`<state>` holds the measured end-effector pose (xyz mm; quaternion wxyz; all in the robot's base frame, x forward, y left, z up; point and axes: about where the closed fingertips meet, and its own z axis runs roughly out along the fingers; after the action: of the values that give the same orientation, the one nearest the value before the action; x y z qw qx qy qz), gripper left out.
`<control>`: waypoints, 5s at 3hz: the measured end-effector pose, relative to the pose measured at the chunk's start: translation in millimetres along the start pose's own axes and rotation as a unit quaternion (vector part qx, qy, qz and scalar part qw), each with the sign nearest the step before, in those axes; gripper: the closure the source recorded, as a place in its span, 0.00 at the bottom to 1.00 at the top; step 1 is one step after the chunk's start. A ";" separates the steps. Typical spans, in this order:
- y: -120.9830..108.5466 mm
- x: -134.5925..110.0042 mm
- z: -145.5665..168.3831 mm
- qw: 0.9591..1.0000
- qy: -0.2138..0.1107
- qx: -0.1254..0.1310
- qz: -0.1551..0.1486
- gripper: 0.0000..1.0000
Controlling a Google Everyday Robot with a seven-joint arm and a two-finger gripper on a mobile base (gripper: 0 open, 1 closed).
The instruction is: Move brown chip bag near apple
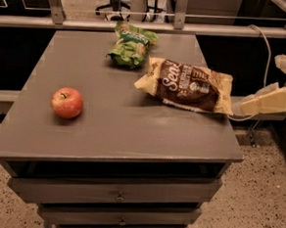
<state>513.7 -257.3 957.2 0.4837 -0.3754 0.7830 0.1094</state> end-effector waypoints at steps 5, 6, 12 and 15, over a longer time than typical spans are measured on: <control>23.7 37.1 106.4 0.999 0.006 0.008 0.051 0.04; 23.7 38.6 119.3 0.999 0.003 0.007 0.053 0.26; 114.7 -40.2 83.4 0.982 0.008 -0.179 -0.057 1.00; 169.4 -62.1 105.0 0.966 -0.016 -0.247 -0.071 0.96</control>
Offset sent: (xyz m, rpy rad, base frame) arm 0.0252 0.0286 -0.0583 0.0540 0.0504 -0.0743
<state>482.6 -53.7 923.4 0.3948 -0.5360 0.6953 0.2709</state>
